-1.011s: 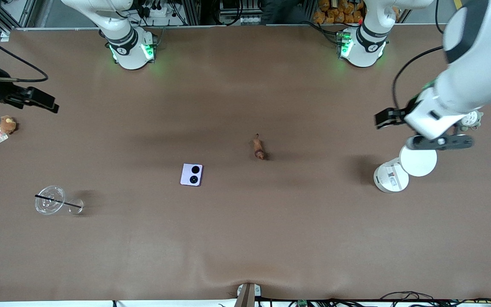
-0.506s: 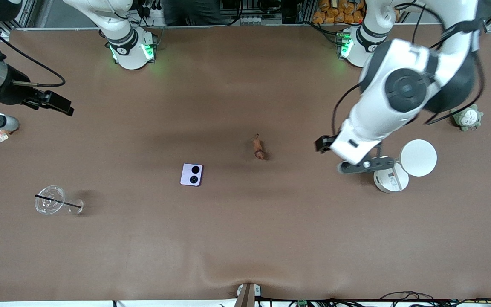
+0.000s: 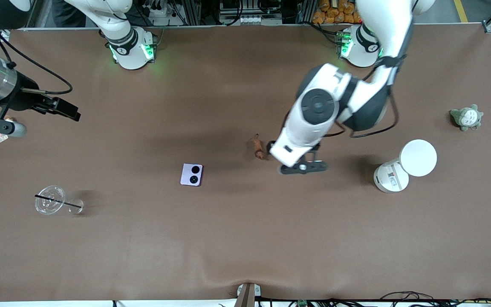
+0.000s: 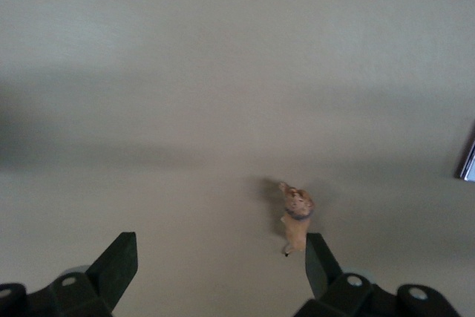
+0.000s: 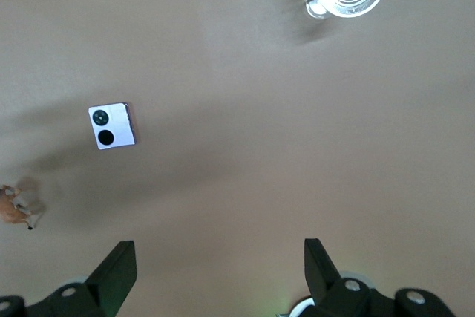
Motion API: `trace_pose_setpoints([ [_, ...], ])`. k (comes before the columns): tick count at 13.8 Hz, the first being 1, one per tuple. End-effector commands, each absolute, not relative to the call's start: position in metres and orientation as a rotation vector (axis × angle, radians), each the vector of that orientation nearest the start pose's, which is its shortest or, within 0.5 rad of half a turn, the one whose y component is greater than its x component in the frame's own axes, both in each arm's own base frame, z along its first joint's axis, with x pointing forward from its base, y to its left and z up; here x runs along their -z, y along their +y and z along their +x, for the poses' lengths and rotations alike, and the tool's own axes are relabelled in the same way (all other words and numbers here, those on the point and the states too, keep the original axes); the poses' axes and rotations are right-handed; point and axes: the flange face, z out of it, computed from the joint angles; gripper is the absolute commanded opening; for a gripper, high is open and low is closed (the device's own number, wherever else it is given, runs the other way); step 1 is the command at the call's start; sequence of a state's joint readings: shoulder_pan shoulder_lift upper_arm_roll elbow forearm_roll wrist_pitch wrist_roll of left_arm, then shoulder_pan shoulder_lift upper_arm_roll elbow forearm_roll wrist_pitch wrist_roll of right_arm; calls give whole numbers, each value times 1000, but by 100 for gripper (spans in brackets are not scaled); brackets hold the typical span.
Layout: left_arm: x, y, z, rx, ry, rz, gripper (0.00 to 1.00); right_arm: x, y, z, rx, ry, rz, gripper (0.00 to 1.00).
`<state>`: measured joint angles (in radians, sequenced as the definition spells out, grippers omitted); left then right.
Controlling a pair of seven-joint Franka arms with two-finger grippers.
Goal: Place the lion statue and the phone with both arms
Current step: 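Close the left gripper on the lion statue and lift it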
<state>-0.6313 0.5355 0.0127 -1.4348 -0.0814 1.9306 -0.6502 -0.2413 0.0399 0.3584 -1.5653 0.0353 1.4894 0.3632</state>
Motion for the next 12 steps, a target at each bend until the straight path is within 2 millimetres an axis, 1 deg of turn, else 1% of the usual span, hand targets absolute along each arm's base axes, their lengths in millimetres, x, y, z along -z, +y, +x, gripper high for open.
trace_pose_setpoints([
  [1, -348, -433, 574, -56, -98, -3204, 100, -599, 71, 554, -157, 410, -3095, 100],
  [3, -310, -455, 562, -83, -52, -3189, 100, -594, 73, 558, -162, 402, -3092, 100],
  [4, -296, -463, 556, -93, -73, -3187, 100, -594, 76, 557, -161, 393, -3094, 100],
  [5, -291, -466, 554, -101, -120, -3182, 100, -594, 80, 557, -159, 383, -3093, 100],
  [6, -283, -466, 551, -117, -150, -3170, 100, -594, 79, 557, -160, 383, -3093, 100],
  [8, -266, -483, 537, -131, -168, -3162, 100, -587, 79, 555, -189, 383, -3093, 100],
  [9, -264, -487, 533, -124, -193, -3164, 100, -586, 80, 553, -195, 378, -3094, 100],
  [11, -249, -499, 525, -118, -213, -3163, 100, -584, 85, 553, -194, 385, -3093, 100],
  [12, -238, -505, 519, -119, -198, -3161, 98, -584, 91, 552, -190, 399, -3092, 100],
])
